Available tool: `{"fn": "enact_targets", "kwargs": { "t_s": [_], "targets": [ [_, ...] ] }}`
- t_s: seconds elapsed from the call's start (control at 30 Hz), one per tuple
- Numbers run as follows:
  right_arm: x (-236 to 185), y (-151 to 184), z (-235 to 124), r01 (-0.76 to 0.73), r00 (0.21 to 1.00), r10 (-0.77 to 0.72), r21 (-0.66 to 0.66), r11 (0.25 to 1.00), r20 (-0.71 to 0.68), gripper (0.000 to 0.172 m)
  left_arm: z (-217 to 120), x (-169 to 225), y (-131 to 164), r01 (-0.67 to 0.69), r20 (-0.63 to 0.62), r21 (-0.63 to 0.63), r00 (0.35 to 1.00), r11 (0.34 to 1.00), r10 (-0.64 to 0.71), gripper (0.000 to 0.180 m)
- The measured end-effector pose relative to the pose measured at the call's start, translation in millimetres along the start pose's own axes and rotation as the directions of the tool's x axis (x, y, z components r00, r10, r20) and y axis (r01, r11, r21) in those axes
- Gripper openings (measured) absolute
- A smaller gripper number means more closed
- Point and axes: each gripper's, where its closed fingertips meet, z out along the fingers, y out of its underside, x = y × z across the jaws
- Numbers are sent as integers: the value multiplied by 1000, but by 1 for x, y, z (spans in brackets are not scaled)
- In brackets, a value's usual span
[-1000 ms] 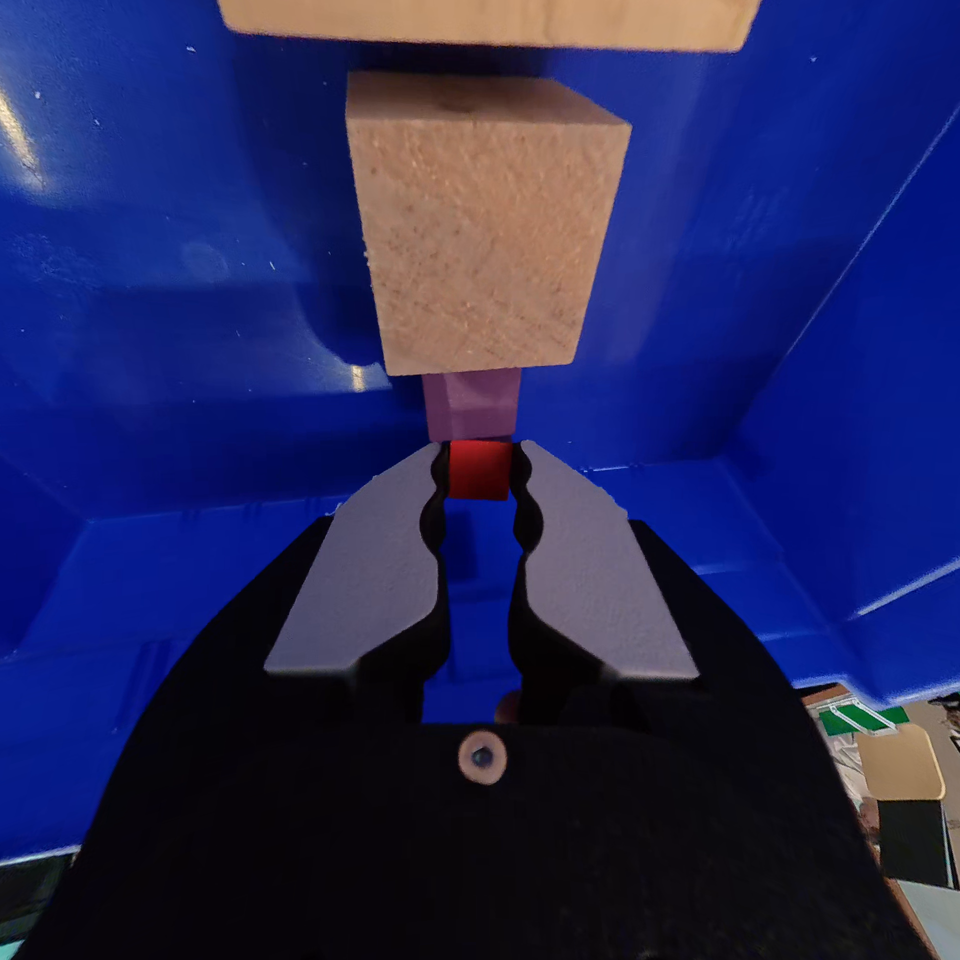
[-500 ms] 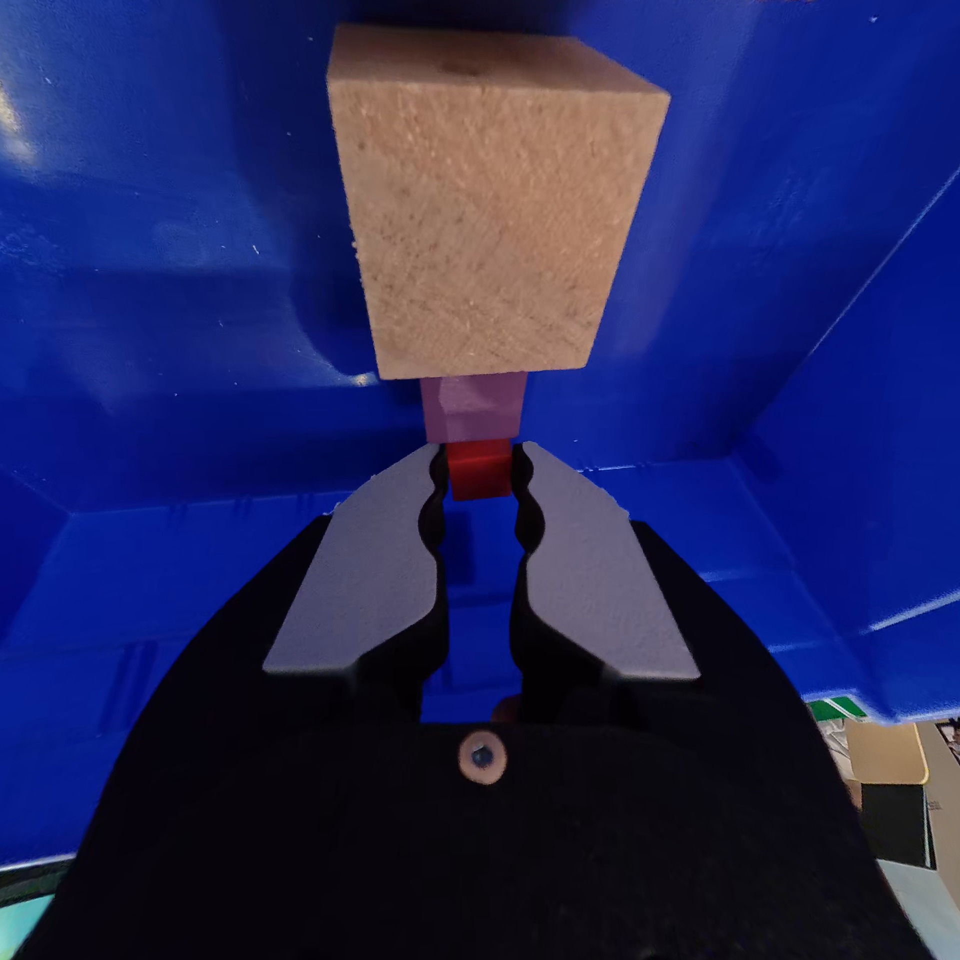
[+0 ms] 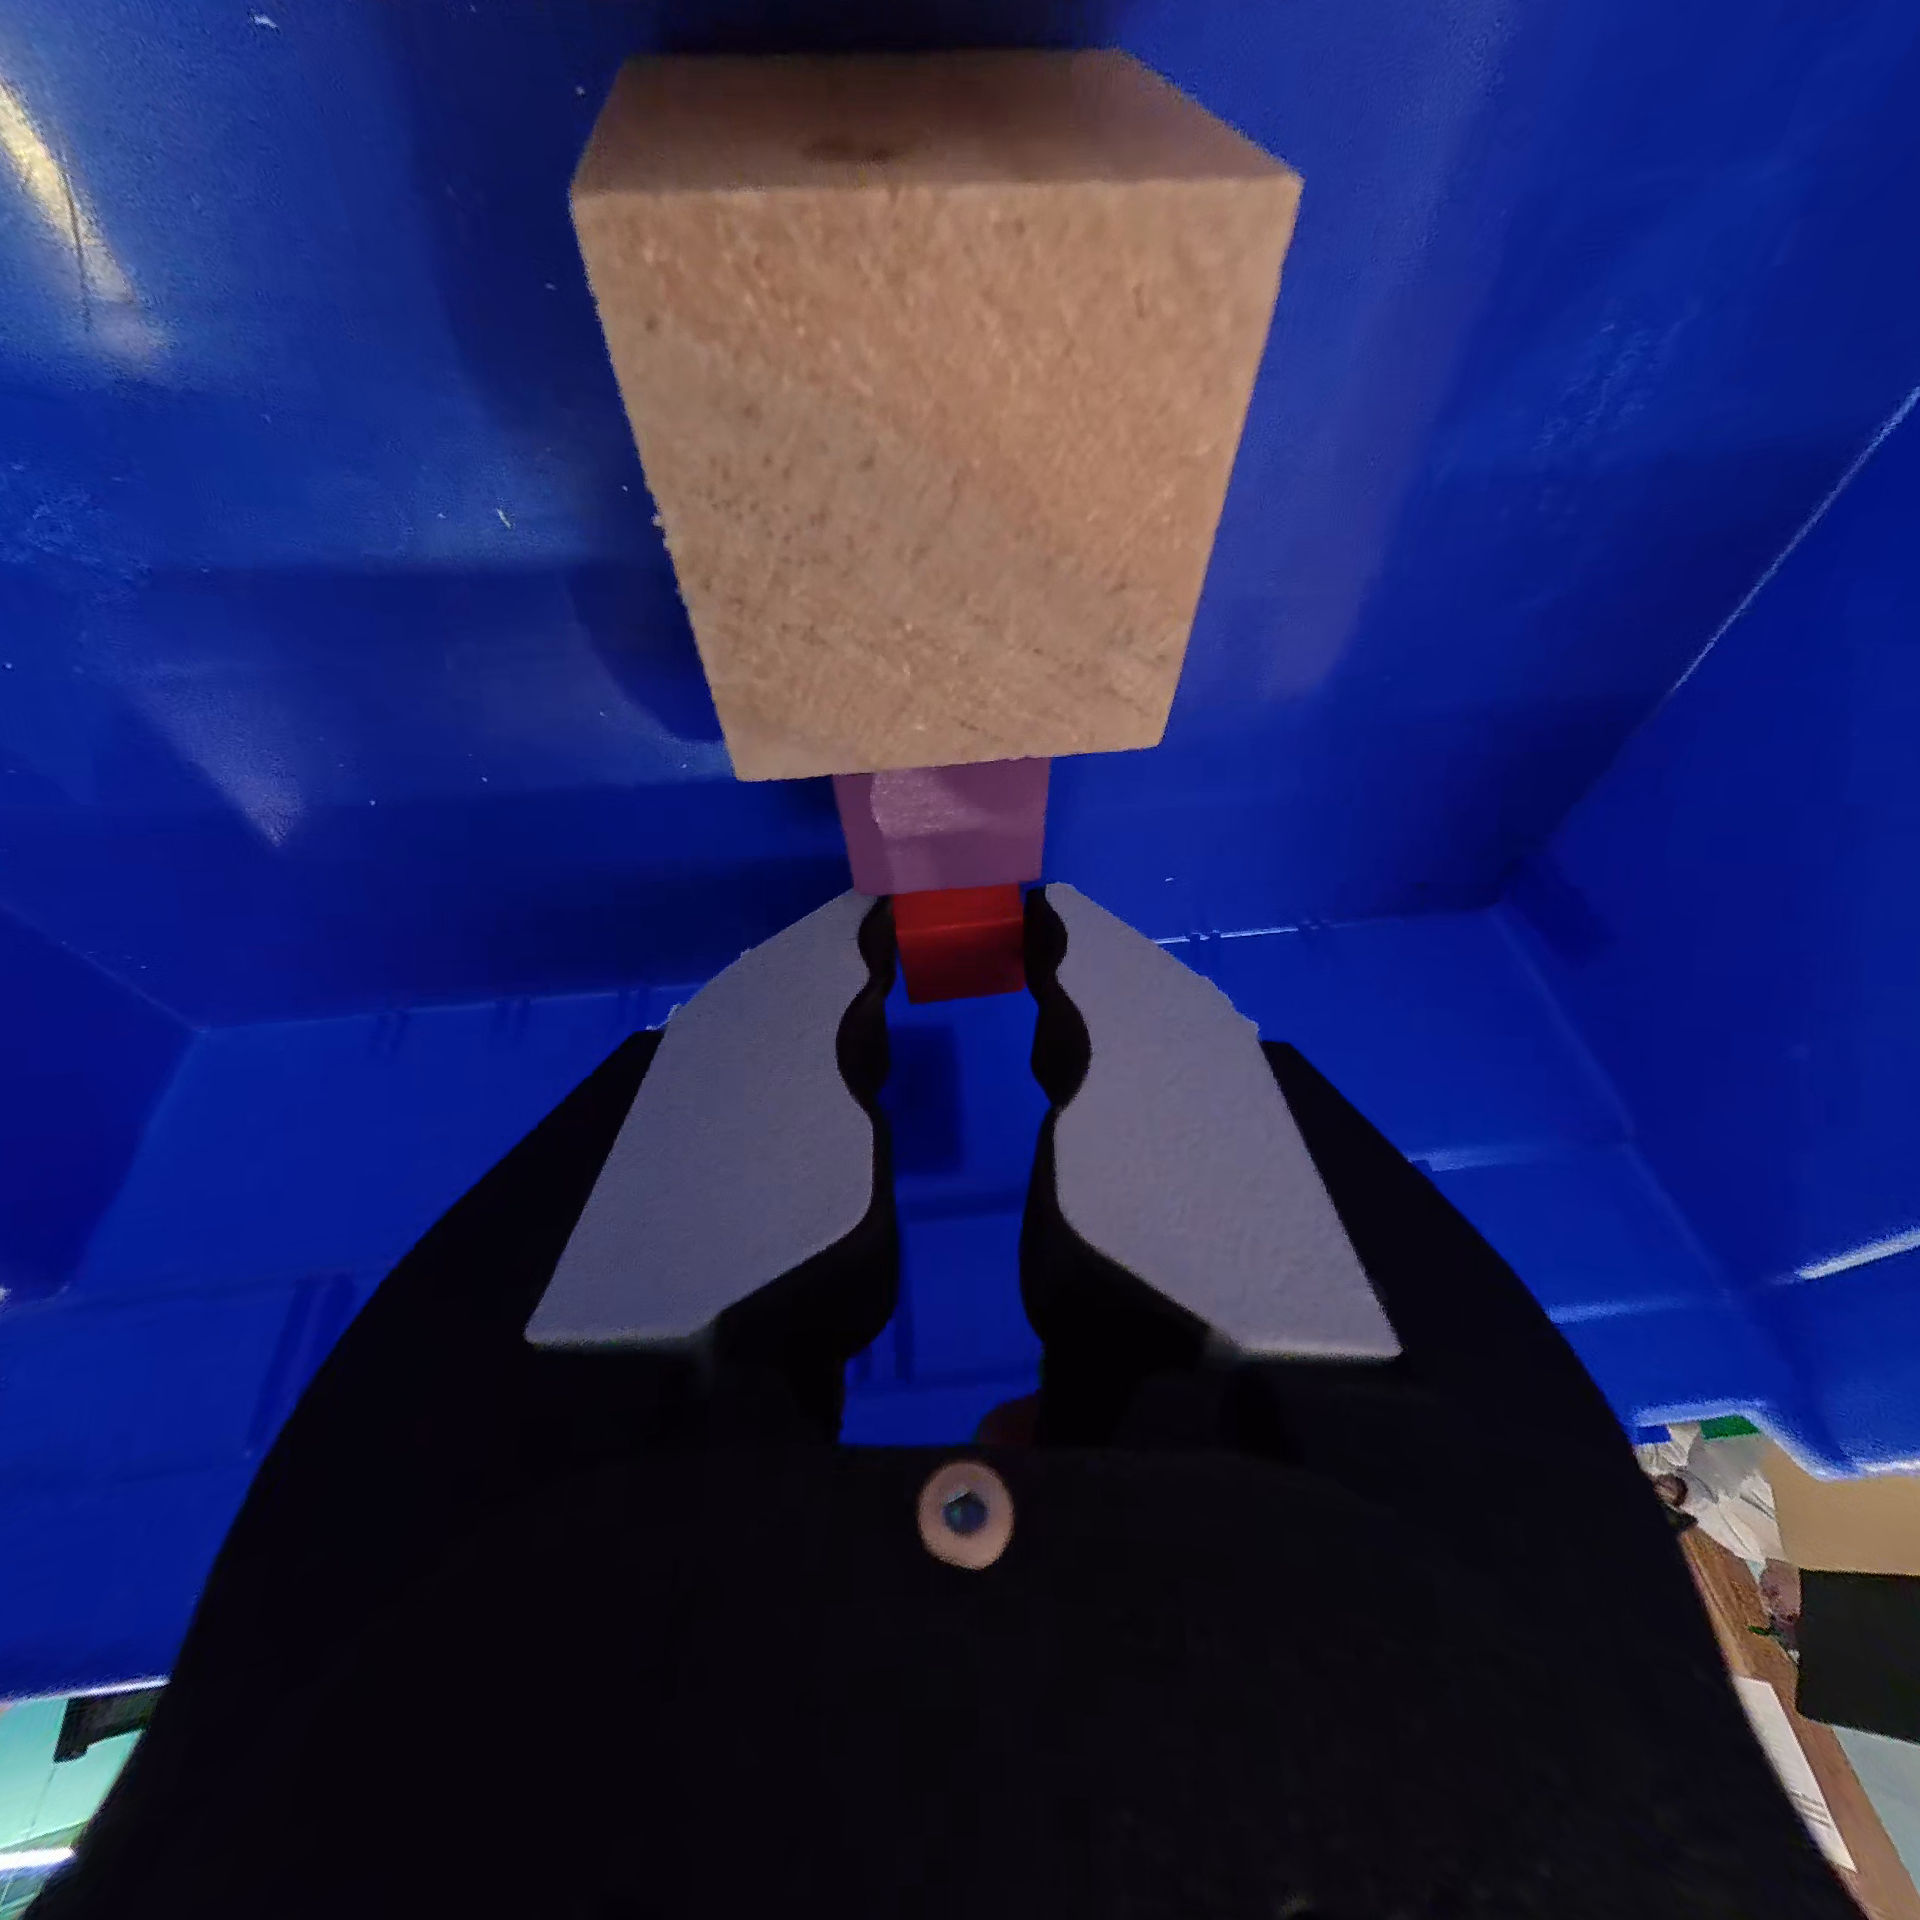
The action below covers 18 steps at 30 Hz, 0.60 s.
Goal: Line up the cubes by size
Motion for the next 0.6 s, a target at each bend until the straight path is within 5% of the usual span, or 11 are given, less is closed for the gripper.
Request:
{"fn": "enact_targets", "kwargs": {
  "t_s": [0.03,0.6],
  "targets": [
    [0,0,0,0,1000,0,2,1000,1,23,0,0,0,0,1,0,1000,1000,0,28],
    [1,-1,-8,-39,999,39,14,999,1,36,1,0,1,2,-5,-3,1000,1000,-2,28]
  ]
}}
